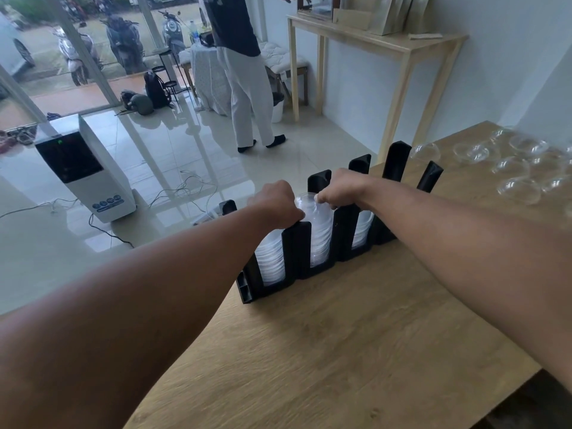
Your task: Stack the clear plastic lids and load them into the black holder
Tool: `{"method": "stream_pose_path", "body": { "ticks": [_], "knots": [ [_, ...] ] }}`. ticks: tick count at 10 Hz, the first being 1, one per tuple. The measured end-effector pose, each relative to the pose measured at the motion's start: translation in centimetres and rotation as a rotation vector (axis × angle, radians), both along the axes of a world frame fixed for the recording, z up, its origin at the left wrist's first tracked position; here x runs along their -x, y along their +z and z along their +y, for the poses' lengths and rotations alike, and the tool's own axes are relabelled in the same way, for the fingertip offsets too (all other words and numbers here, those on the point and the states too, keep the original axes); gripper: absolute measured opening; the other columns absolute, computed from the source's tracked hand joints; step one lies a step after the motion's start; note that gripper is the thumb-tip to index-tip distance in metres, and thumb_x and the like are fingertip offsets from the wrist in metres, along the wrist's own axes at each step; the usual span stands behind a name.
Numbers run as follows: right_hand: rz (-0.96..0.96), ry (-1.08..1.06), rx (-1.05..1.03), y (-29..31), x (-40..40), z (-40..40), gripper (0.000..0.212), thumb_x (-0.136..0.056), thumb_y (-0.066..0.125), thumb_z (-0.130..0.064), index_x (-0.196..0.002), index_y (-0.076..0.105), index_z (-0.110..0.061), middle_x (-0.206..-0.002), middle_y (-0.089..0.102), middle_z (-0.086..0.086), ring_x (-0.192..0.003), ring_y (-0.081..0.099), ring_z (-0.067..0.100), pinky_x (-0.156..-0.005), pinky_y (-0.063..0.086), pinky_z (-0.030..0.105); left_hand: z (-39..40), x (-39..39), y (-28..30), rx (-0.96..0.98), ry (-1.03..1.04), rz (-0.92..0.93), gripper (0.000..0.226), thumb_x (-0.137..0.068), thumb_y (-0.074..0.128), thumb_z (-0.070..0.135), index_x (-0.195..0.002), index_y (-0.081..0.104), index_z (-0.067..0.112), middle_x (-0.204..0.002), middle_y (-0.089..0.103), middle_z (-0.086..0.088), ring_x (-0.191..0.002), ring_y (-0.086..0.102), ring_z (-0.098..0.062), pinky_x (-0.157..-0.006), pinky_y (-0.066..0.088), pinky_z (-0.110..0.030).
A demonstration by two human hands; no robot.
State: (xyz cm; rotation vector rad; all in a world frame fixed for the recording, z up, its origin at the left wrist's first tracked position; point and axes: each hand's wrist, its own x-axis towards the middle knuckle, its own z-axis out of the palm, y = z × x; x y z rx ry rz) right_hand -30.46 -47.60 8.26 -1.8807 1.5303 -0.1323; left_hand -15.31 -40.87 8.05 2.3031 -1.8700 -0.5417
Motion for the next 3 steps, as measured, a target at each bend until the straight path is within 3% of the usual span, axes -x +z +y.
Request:
{"method": "stream_pose_path", "body": {
  "ticks": [1,2,3],
  "knots": [
    [-0.020,-0.030,0.010,0.0,0.2,0.1,0.024,-0.091,0.074,-0.026,-0.084,0.063,-0.006,-0.094,0.069,0.013,-0.082,0.063,0.023,-0.066,0.047,0.032,0.2,-0.1,0.3,0.014,0.008,0.036,0.022,-0.089,0.073,0.030,-0.091,0.061,0.011,-0.092,0.064,-0.007,-0.081,0.062,-0.024,-0.081,0.054,-0.039],
    [-0.015,-0.073,0.032,0.6,0.3,0.3,0.026,-0.089,0.070,-0.025,-0.072,0.054,-0.012,-0.074,0.054,0.006,-0.062,0.049,0.019,-0.055,0.038,0.029,0.5,-0.4,1.0,0.047,0.025,0.056,0.021,-0.090,0.069,0.026,-0.101,0.068,0.008,-0.099,0.070,-0.007,-0.088,0.068,-0.027,-0.090,0.055,-0.045],
    [0.014,-0.092,0.152,1.5,0.3,1.0,0.034,-0.087,0.067,-0.026,-0.063,0.045,-0.015,-0.063,0.042,0.001,-0.055,0.039,0.019,-0.050,0.031,0.029,1.2,-1.1,1.6,0.146,0.035,0.131,0.017,-0.090,0.069,0.028,-0.099,0.073,0.013,-0.097,0.071,-0.004,-0.087,0.070,-0.024,-0.085,0.059,-0.041]
  ]
}}
